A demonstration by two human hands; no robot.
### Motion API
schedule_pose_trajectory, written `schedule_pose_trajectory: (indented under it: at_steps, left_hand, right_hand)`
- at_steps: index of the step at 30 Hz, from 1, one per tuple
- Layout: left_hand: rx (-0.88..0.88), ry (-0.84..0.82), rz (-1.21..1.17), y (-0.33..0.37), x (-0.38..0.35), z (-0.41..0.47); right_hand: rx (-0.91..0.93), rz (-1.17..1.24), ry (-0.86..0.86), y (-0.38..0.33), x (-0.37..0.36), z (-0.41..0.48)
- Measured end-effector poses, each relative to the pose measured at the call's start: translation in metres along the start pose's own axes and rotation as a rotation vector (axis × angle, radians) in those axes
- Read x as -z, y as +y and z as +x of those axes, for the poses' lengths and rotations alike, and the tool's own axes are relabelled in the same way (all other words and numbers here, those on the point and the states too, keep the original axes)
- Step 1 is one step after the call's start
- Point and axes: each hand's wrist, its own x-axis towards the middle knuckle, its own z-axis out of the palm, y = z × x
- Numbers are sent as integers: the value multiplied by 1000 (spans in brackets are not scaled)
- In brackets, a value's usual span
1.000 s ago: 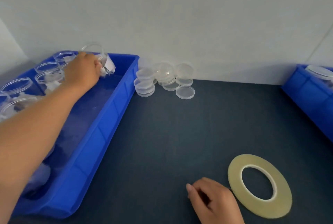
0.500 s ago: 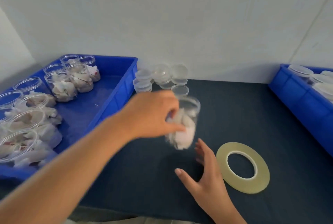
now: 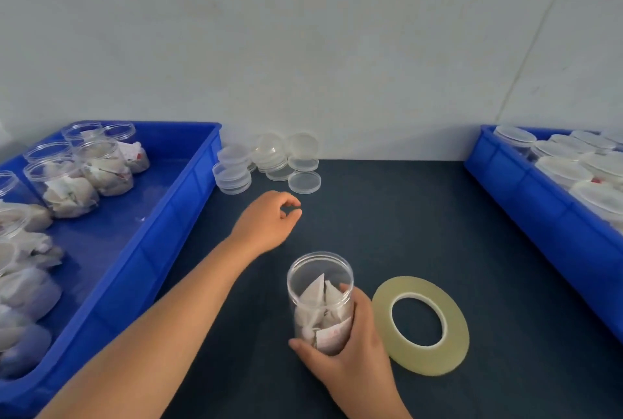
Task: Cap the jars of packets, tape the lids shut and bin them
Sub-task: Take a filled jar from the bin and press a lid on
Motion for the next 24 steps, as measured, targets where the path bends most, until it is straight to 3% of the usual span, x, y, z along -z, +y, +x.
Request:
schedule_pose_trajectory:
  at_steps: [3, 8, 12, 15, 21, 24]
  left_hand:
    - [-92, -116, 204, -18, -29, 51]
    - [-95, -280, 381, -22, -59, 95]
    - [-151, -150, 369, -26, -65, 88]
    - [-208, -16, 255, -27, -59, 62]
    - [-138, 255, -142, -23, -19, -16]
    - [-43, 303, -484, -13, 8, -55]
  right_hand:
    - [12, -52, 13, 0, 2, 1]
    - [47, -78, 17, -2, 0, 3]
    - [48, -105, -2, 0, 0, 4]
    - [46, -114, -4, 0, 0, 5]
    - [56, -103, -9, -5, 1, 4]
    - [62, -118, 7, -8, 2, 3]
